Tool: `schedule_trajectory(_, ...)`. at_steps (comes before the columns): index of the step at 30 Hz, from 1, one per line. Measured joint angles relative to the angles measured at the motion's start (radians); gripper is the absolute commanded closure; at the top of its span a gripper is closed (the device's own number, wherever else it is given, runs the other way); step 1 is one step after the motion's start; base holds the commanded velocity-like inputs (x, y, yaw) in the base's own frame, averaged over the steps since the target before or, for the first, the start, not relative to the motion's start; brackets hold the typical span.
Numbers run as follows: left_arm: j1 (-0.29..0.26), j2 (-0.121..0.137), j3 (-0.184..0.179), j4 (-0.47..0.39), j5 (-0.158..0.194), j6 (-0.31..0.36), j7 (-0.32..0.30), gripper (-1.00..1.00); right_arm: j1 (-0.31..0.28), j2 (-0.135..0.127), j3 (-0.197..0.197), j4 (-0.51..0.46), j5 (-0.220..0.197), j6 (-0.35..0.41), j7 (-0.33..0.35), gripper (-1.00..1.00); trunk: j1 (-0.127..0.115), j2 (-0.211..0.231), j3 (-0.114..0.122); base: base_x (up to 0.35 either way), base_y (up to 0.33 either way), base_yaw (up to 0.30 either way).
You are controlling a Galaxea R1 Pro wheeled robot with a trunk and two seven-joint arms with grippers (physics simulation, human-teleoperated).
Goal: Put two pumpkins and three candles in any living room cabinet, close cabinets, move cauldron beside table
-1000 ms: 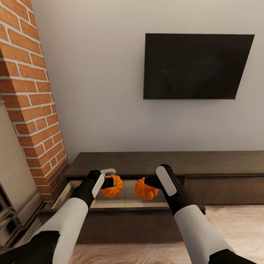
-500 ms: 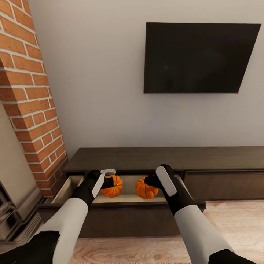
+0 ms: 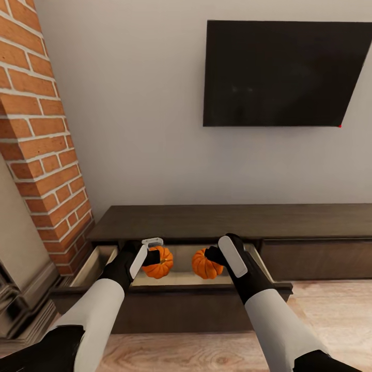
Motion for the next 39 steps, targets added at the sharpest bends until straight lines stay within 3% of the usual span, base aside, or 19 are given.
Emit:
schedule_trajectory(21, 0.003, -0.001, 0.0, 0.005, 0.0, 0.0, 0.0, 1.0, 0.0, 0.0, 0.001, 0.005, 0.0, -0.001, 0.0, 1.0, 0.0, 0.0, 0.0, 0.06, 0.0, 0.0)
schedule_trajectory(39, 0.003, -0.001, -0.002, 0.031, 0.0, -0.003, 0.0, 1.0, 0.0, 0.0, 0.001, 0.009, 0.002, -0.001, 0.0, 1.0, 0.007, -0.004, -0.062, 0.0, 0.0, 0.0)
